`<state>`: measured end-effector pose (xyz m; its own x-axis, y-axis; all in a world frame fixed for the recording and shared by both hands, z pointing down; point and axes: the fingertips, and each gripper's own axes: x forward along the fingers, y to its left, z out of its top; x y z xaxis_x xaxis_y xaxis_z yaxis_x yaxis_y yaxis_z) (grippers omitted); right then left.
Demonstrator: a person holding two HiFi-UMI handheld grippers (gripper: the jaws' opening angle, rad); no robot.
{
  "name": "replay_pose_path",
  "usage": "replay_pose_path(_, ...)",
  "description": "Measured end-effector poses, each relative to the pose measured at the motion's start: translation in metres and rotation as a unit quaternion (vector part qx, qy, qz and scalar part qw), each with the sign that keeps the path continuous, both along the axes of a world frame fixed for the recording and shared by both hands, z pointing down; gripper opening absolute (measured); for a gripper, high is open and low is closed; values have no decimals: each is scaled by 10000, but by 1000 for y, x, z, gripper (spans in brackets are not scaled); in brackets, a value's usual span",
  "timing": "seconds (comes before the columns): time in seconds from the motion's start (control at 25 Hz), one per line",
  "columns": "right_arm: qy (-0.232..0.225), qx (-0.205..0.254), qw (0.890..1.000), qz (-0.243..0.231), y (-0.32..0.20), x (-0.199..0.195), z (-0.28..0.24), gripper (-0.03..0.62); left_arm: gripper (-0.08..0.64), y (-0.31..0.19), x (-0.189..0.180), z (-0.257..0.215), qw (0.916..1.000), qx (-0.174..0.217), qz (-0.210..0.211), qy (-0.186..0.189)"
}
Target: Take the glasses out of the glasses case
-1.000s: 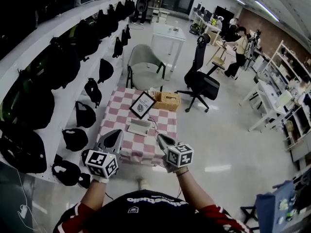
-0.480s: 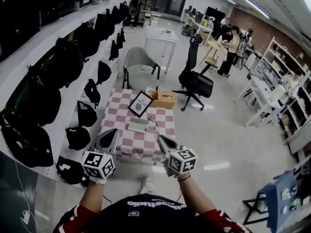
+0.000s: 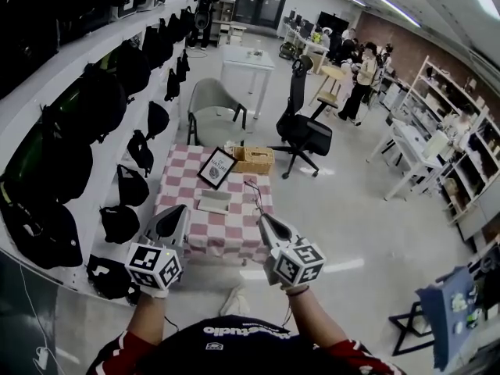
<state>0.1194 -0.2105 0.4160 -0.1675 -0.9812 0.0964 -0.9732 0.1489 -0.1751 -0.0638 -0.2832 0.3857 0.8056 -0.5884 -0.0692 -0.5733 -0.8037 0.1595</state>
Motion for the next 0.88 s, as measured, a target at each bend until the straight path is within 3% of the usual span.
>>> replay_pose_path(0.36, 84, 372, 9990, 213, 6, 7, -24, 23, 6, 1, -7, -3, 9999, 6, -97, 69)
replay_pose_path(0.88, 194, 546, 9981, 225, 10, 3, -33, 23, 6, 4, -14, -11, 9996, 68, -237, 150)
